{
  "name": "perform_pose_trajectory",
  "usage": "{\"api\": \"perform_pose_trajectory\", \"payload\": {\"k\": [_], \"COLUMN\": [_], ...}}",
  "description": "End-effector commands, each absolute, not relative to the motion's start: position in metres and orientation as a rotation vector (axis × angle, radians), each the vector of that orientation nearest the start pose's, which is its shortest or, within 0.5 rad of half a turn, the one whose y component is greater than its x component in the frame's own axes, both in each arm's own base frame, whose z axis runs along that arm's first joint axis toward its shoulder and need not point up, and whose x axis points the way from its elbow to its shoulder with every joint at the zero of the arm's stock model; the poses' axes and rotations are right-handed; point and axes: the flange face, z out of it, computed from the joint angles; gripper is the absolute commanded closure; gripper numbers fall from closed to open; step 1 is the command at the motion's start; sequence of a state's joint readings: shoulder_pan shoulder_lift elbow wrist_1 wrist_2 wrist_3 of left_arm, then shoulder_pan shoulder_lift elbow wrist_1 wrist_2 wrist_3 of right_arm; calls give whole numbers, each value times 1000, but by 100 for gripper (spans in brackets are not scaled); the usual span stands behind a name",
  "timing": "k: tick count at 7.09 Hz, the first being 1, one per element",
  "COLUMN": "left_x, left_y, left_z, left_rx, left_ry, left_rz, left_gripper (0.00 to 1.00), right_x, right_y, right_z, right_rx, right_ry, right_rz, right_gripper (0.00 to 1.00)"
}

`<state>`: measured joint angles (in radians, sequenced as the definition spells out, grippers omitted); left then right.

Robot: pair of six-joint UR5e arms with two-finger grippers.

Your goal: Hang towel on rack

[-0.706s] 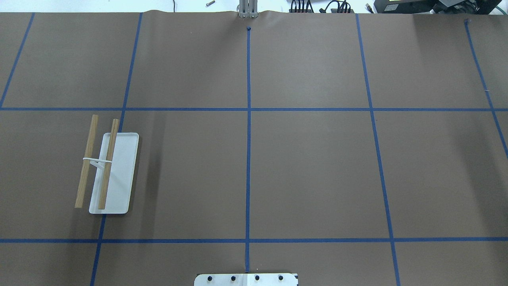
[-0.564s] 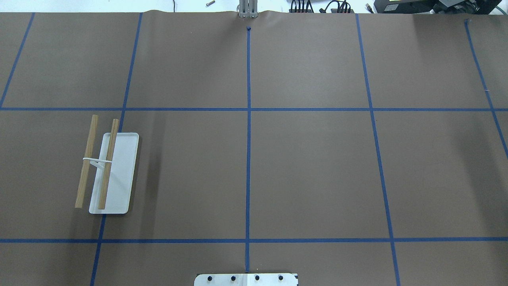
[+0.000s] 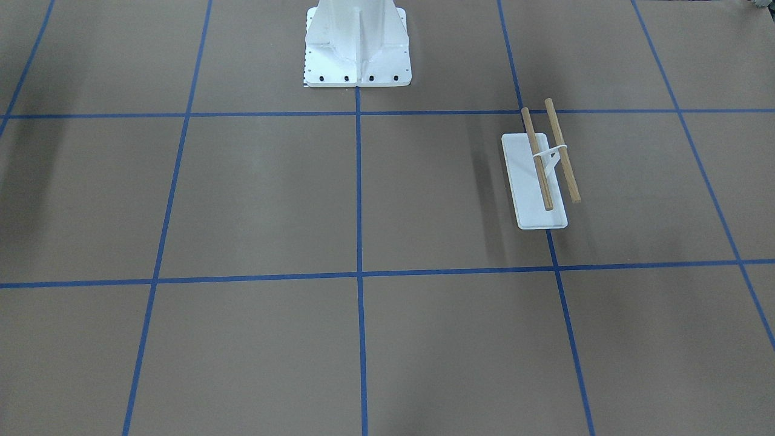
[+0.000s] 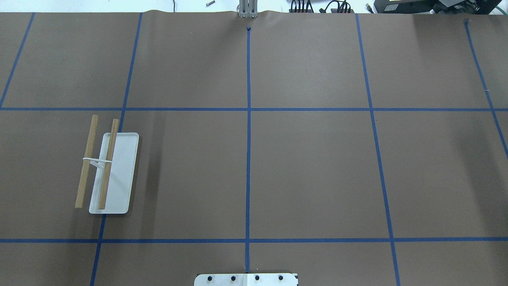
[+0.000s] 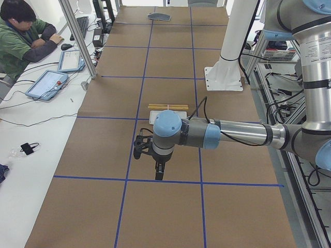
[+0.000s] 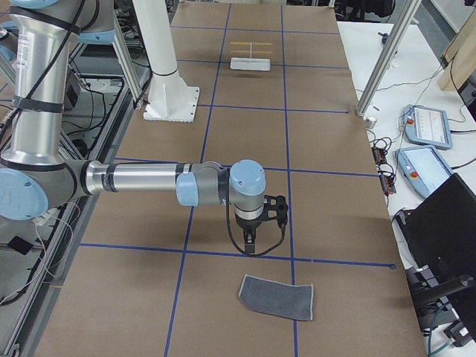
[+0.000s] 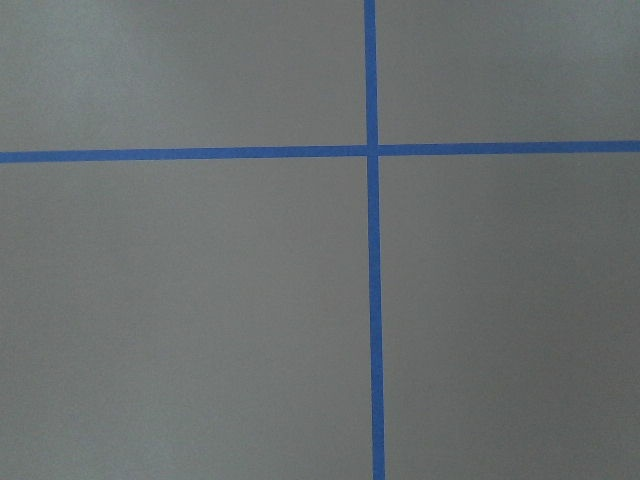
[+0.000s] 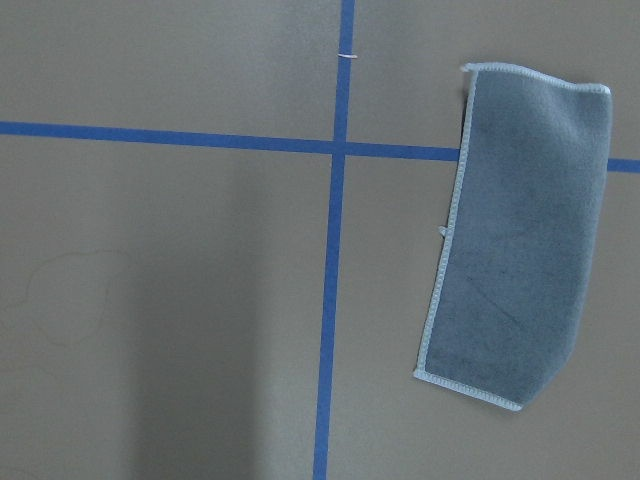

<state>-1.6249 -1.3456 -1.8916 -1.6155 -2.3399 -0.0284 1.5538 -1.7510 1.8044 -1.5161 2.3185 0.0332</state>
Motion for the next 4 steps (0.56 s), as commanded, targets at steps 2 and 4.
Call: {"api": "perform_pose_trajectory", "payload": {"k": [2, 4], "left_x": [-86, -87], "left_y": [-408, -424], "left_z": [569, 557], "left_rx": [205, 401], "left_ry": [766, 751], "left_rz": [4, 77], "left_gripper": [1, 1], "right_x": [41, 37], "right_y": [-448, -471], "right_z": [589, 596], "right_rx": [282, 363], "right_ry": [-751, -786], "right_rz": [-132, -169], "right_gripper": [0, 0]}}
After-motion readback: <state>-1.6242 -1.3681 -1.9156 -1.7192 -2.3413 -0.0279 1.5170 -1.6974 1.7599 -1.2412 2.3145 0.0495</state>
